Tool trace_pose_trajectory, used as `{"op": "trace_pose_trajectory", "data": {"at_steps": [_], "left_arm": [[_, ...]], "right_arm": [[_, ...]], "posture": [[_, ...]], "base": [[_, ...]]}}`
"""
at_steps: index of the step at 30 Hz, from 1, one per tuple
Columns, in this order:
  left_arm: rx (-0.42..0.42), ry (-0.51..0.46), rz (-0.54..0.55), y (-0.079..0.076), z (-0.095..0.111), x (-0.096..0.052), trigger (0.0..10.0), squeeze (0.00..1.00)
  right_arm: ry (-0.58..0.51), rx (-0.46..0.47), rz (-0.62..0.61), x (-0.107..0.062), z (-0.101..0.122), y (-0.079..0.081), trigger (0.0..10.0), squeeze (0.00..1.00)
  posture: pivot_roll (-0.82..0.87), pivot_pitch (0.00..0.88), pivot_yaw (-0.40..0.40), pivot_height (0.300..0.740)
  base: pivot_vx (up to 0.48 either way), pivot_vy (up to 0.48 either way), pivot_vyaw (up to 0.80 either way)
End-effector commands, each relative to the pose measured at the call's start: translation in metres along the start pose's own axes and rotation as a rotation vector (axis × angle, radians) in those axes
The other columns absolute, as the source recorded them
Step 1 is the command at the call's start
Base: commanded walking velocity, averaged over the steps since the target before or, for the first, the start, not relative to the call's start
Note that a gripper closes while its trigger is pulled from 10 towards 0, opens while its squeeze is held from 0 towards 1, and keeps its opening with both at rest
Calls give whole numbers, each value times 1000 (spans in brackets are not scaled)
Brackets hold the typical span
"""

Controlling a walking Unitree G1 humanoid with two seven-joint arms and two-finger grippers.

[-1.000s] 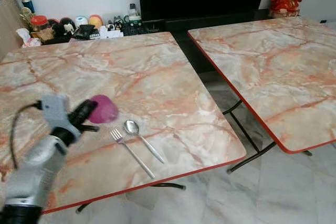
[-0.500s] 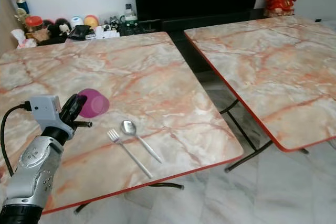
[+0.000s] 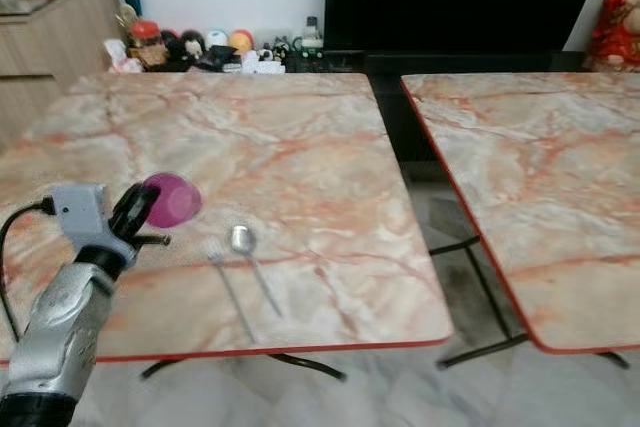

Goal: Setting the table

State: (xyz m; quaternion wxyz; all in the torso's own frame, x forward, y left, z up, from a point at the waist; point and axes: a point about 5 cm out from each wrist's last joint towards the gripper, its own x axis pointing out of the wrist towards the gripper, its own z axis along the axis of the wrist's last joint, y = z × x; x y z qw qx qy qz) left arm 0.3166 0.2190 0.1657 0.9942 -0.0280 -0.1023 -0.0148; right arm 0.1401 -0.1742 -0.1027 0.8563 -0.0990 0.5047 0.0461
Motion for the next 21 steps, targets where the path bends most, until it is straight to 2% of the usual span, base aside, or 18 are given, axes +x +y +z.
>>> {"op": "trace_pose_trajectory", "data": {"at_steps": [1, 5, 10, 19, 21], "left_arm": [[24, -34, -4, -1, 9, 3, 10000, 0], [31, -43, 6, 3, 11, 4, 10000, 0], [46, -56, 27, 8, 15, 4, 10000, 0], [97, -73, 59, 21, 23, 3, 10000, 0], [144, -76, 55, 25, 25, 2, 10000, 0]], "right_arm": [[52, -26, 26, -3, -15, 6, 10000, 0], [35, -118, 43, -2, -12, 8, 10000, 0], [35, -71, 34, -2, -13, 8, 10000, 0], [31, -50, 25, -2, -12, 6, 10000, 0], [30, -52, 25, -2, -11, 6, 10000, 0]], "posture": [[28, 36, 3, 740], [22, 44, 2, 740], [26, 48, -1, 740], [23, 56, -3, 740], [21, 59, -4, 740]], "base": [[0, -465, 0], [0, -465, 525], [0, -465, 800], [0, -465, 0], [0, -465, 0]]}}
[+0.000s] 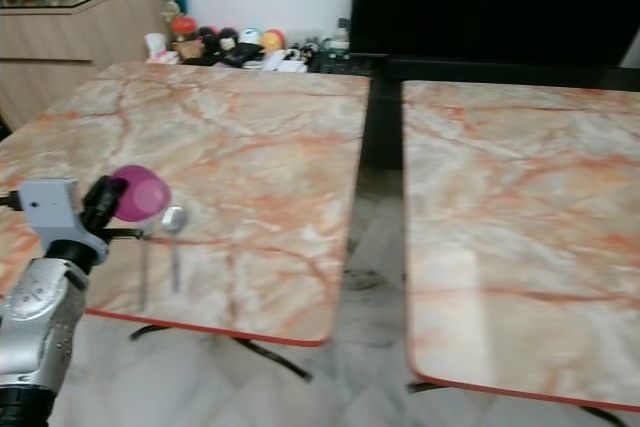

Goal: Setting the table

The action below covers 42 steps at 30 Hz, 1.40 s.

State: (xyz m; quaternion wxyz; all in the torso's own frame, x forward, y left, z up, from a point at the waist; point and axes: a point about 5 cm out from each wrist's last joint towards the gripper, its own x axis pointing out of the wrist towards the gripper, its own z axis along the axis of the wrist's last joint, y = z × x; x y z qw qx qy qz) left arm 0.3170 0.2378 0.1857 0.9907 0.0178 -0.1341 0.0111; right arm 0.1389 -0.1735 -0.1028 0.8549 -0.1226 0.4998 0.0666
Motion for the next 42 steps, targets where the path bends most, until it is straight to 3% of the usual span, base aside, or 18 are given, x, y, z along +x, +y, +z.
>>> {"op": "trace_pose_trajectory", "data": {"at_steps": [1, 14, 42], "left_arm": [[48, -15, 21, 10, 5, -2, 10000, 0], [116, -12, 51, 30, 10, -7, 10000, 0], [101, -26, 24, 20, 10, 4, 10000, 0]], "right_arm": [[38, 10, 16, -1, -9, 6, 10000, 0], [35, 18, -7, -1, -9, 2, 10000, 0], [37, 24, -37, -1, -9, -5, 10000, 0]], "posture": [[21, 59, -4, 740], [22, 53, -4, 740], [7, 17, 9, 740]], "base": [[0, -465, 0], [0, -465, 0], [0, -465, 0]]}}
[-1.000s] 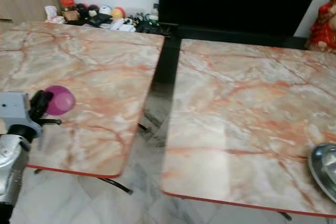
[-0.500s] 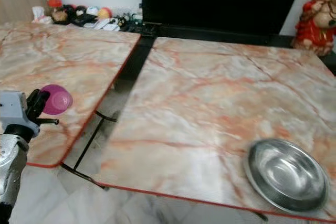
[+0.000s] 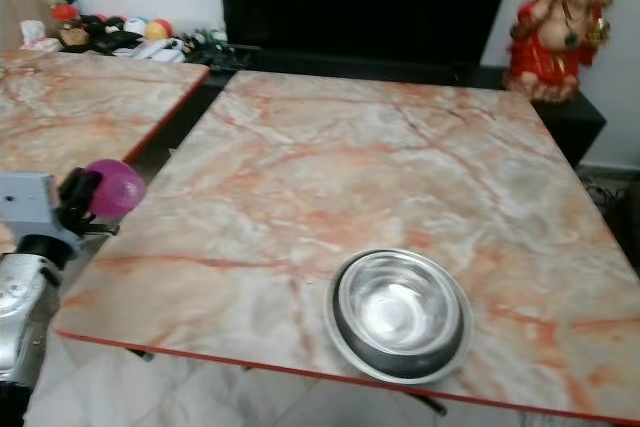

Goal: Setting the table

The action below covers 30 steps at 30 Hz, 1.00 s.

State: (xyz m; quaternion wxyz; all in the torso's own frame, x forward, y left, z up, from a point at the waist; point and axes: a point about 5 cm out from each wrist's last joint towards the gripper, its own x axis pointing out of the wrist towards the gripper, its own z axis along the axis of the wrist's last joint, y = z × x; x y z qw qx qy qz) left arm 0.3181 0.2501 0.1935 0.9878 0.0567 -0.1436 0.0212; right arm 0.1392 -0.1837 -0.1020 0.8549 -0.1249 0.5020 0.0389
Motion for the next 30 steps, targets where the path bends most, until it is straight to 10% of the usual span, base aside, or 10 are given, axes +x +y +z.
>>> {"op": "trace_pose_trajectory", "data": {"at_steps": [1, 30], "left_arm": [[21, -7, 13, 8, 3, 1, 10000, 0], [-30, 43, 2, 11, -3, -2, 10000, 0]], "right_arm": [[26, -3, 15, -1, -7, 6, 10000, 0], [41, -24, 36, -2, -10, 9, 10000, 0]], "posture": [[7, 17, 9, 740], [16, 39, -6, 740]], "base": [[0, -465, 0], [0, -96, 0]]}}
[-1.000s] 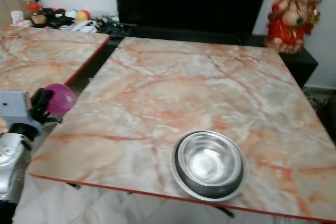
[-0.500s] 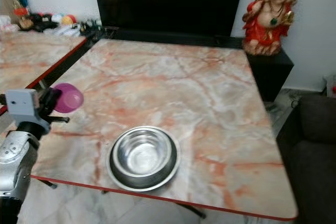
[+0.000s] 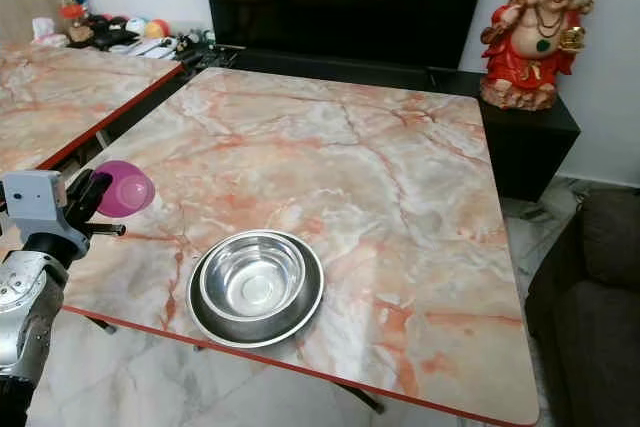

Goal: Setting the table

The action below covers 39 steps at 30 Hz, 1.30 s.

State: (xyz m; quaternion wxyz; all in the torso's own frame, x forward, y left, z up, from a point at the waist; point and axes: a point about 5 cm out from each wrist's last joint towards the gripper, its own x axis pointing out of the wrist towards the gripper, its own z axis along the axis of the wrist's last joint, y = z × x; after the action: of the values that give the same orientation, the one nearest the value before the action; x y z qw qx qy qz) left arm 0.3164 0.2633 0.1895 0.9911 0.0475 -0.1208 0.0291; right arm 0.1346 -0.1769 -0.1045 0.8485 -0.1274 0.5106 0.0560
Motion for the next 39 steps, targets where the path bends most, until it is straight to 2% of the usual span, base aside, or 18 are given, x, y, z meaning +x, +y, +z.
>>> {"op": "trace_pose_trajectory", "data": {"at_steps": [1, 12, 31, 34, 37, 38, 39], "left_arm": [[-24, -10, -16, -2, 2, 0, 10000, 0], [-44, -10, -39, -5, 3, 0, 10000, 0], [-70, -8, -96, -11, 4, -2, 10000, 0], [-82, -8, -134, -14, 5, -2, 10000, 0], [-101, 40, -255, -19, 6, -5, 10000, 0], [-95, 86, -353, -21, 5, -9, 10000, 0], [-92, 98, -379, -22, 5, -10, 10000, 0]], "right_arm": [[26, -2, 7, -1, -7, 1, 10000, 0], [30, -9, 10, -1, -7, 1, 10000, 0], [43, -23, 19, -1, -9, 4, 10000, 0], [44, -26, 21, -1, -9, 4, 10000, 0], [44, -29, 23, -1, -9, 5, 10000, 0], [44, -30, 23, -1, -10, 5, 10000, 0], [44, -30, 23, -1, -10, 5, 10000, 0]], "posture": [[16, 39, -6, 740], [17, 40, -8, 740], [20, 42, -11, 740], [21, 43, -11, 740], [21, 43, -9, 740], [20, 45, -9, 740], [20, 45, -9, 740]], "base": [[0, 0, 0], [0, 0, 0], [325, 0, 0], [0, 0, 0], [0, 0, 0], [0, 0, 0], [0, 0, 0]]}}
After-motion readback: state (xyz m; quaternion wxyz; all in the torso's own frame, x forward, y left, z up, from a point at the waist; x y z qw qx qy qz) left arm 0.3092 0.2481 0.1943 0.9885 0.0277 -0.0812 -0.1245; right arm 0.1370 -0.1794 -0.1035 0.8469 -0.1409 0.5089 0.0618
